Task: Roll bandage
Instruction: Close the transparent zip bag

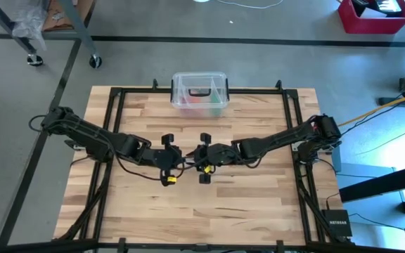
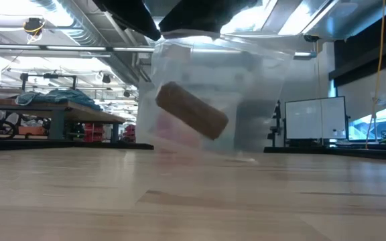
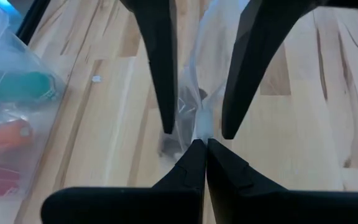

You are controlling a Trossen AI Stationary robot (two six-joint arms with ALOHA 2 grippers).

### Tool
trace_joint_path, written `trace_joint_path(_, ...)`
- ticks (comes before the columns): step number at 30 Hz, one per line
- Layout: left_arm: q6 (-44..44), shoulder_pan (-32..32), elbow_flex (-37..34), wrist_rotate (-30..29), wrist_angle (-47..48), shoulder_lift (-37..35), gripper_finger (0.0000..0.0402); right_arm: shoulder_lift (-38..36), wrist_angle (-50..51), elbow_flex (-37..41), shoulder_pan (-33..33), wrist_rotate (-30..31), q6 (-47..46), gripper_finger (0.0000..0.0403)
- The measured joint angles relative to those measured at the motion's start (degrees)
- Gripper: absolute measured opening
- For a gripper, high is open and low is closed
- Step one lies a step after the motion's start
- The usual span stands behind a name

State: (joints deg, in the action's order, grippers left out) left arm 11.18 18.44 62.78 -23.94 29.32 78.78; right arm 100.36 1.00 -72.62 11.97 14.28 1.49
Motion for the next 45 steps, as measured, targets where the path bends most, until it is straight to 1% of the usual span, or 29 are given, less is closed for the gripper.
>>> trace_joint_path(5, 0.22, 0.00, 0.00, -0.01, -0.12, 0.00, 0.0000, 0.00, 0.37, 0.00, 0.00, 0.00, -0.10, 0.0123)
trace_joint_path(8, 0.22, 0.00, 0.00, -0.02, 0.00, 0.00, 0.0000, 0.00, 0.71, 0.00, 0.00, 0.00, -0.45, 0.0122)
trace_joint_path(12, 0.22, 0.00, 0.00, -0.02, 0.03, 0.00, 0.0000, 0.00, 0.96, 0.00, 0.00, -0.15, -4.20, 0.0122)
trace_joint_path(17, 0.37, 0.00, 0.00, -0.02, 0.02, 0.00, 0.0000, 0.00, 1.06, 0.00, 0.00, -0.45, -4.46, 0.0123)
trace_joint_path(20, 0.37, 0.00, 0.00, -0.02, 0.02, 0.00, 0.0000, 0.00, 1.02, 0.00, 0.00, -1.92, -4.60, 0.0138)
trace_joint_path(26, 0.37, 0.00, 0.00, -0.02, 0.04, 0.00, 0.0000, 0.00, 1.05, 0.00, 0.00, -1.90, -4.49, 0.0191)
trace_joint_path(29, 0.37, 0.00, 0.00, -0.02, 0.04, 0.00, 0.0000, -0.02, 1.07, 0.02, 0.00, -1.86, -4.01, 0.0205)
trace_joint_path(45, 0.23, 0.00, 0.00, -0.02, 0.02, 0.00, 0.0000, -0.02, -0.64, 0.07, 0.00, -1.85, -4.46, 0.0208)
